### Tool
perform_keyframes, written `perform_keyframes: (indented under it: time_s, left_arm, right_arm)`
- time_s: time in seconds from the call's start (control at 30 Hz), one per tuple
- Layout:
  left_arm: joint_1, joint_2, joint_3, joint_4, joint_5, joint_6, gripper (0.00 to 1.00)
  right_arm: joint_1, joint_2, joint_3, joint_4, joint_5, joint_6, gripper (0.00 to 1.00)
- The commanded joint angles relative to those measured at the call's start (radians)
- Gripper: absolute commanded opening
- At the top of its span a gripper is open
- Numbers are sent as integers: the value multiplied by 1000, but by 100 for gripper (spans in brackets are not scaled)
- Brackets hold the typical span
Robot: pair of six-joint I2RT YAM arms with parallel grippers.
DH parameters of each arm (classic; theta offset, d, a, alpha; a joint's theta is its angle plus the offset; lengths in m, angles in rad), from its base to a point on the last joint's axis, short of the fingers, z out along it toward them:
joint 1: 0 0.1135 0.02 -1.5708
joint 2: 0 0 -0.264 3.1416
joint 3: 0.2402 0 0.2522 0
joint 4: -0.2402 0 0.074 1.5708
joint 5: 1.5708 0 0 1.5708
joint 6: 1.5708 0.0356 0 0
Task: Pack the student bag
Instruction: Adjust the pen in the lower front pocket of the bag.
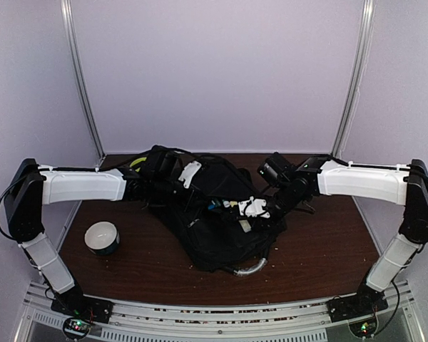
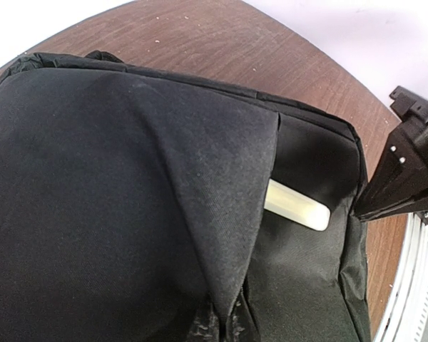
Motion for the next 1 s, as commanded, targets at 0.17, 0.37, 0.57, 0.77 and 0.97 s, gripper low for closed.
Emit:
perform_keyframes:
  time_s: [0.17,0.37,0.57,0.77,0.97]
  left_arm:
    - [-5,-49,-8,92,10,6,0]
    - [-5,-56,-13,95,5,6,0]
    - [-5,-64,-17,87,1,13,0]
    - [-5,-68,-21,85,1,16,0]
    - [-5,-77,-31,86,3,17,0]
  right_arm:
    - [21,74,30,-43,56,-86,0]
    - [20,129,75,-24,78,-62,0]
    - [20,166,103,45,149,-29,0]
    - [18,189,136,107,211,1,0]
    - [17,223,175,183,276,32,0]
